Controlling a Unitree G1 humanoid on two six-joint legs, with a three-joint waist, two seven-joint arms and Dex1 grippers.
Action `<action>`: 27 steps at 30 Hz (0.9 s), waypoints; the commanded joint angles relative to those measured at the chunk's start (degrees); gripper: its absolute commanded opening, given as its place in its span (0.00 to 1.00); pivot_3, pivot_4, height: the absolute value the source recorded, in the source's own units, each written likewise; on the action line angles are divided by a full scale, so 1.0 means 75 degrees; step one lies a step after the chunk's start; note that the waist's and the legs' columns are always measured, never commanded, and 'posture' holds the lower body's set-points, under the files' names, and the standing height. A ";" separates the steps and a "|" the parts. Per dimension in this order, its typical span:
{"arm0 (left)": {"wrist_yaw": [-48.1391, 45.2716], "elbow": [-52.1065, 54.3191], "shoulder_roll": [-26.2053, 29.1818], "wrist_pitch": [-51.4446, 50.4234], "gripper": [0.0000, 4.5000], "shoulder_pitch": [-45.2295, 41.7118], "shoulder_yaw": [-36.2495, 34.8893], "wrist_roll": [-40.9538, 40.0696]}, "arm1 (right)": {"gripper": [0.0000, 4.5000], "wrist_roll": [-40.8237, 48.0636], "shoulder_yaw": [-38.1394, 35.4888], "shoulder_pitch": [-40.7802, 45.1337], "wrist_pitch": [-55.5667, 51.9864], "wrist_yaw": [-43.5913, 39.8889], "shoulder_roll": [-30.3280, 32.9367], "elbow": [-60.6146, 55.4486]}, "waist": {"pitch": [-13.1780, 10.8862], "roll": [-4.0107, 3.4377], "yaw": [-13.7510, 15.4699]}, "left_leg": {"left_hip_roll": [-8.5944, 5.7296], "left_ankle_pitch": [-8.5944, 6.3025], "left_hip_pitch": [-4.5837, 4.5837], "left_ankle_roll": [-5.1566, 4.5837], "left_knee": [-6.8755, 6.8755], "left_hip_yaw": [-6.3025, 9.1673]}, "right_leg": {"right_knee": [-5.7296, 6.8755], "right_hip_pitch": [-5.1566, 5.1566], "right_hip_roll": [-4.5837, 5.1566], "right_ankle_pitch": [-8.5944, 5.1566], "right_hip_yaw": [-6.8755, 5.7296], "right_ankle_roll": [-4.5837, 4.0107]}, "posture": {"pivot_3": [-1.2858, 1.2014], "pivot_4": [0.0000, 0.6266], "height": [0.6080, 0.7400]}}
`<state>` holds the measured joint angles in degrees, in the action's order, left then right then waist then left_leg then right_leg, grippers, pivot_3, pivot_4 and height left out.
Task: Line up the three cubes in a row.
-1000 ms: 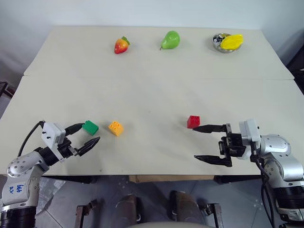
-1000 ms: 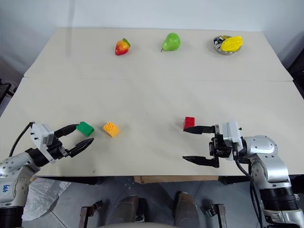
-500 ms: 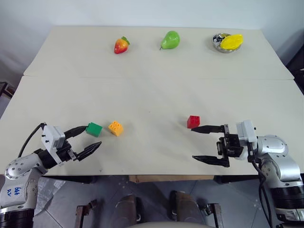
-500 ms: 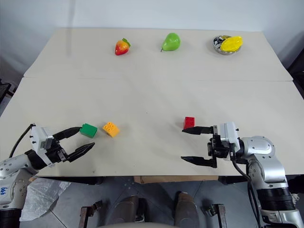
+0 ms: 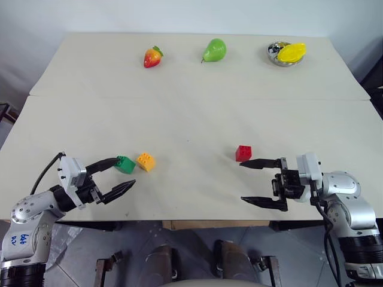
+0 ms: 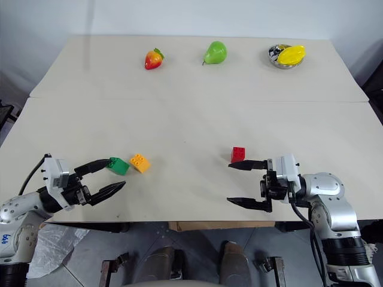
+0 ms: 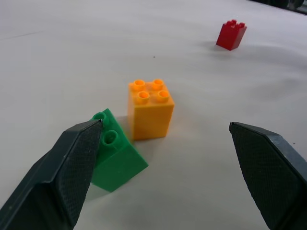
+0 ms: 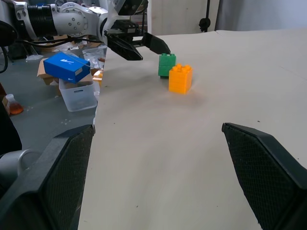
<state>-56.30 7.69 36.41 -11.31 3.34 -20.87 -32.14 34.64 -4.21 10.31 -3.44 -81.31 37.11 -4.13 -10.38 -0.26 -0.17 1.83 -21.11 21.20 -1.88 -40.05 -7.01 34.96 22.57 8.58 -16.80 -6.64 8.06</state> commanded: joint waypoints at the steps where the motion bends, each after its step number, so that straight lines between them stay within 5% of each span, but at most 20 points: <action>1: 0.0593 0.0737 -0.0080 -0.0219 1.00 -0.0008 -0.0810 -0.0709 | 0.99 0.0062 -0.0081 -0.0070 0.0137 -0.0034 -0.0068 -0.0082 | -0.0001 0.0002 0.0001 | 0.0001 0.0000 0.0001 0.0000 0.0000 0.0003 | 0.0000 0.0000 0.0000 0.0000 -0.0001 0.0000 | 0.52 0.24 1.00; 9: 0.1208 0.0558 -0.0230 0.0606 1.00 0.1097 -0.0998 0.0483 | 0.99 0.0081 -0.0055 -0.0029 0.0170 -0.0066 -0.0166 0.0030 | -0.0001 0.0002 -0.0019 | 0.0000 0.0000 -0.0002 0.0001 0.0005 -0.0004 | -0.0012 -0.0001 -0.0005 0.0000 0.0000 0.0000 | 0.52 0.24 1.00; 27: 0.2748 -0.0228 -0.1637 0.1162 1.00 0.0251 0.0695 0.1731 | 0.99 0.0371 0.0376 0.0274 -0.0064 0.0125 -0.0973 -0.0629 | 0.0007 0.0014 0.0004 | -0.0002 0.0000 -0.0002 0.0001 0.0000 0.0004 | 0.0000 -0.0001 0.0001 0.0001 -0.0001 0.0001 | 0.52 0.24 1.00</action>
<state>-37.11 5.89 24.71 -2.95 5.30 -15.42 -19.71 36.52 -1.33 11.97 -3.97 -80.80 30.27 -6.85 -10.33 -0.16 -0.15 1.82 -21.11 21.18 -1.88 -40.05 -6.98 34.96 22.56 8.59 -16.80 -6.64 8.07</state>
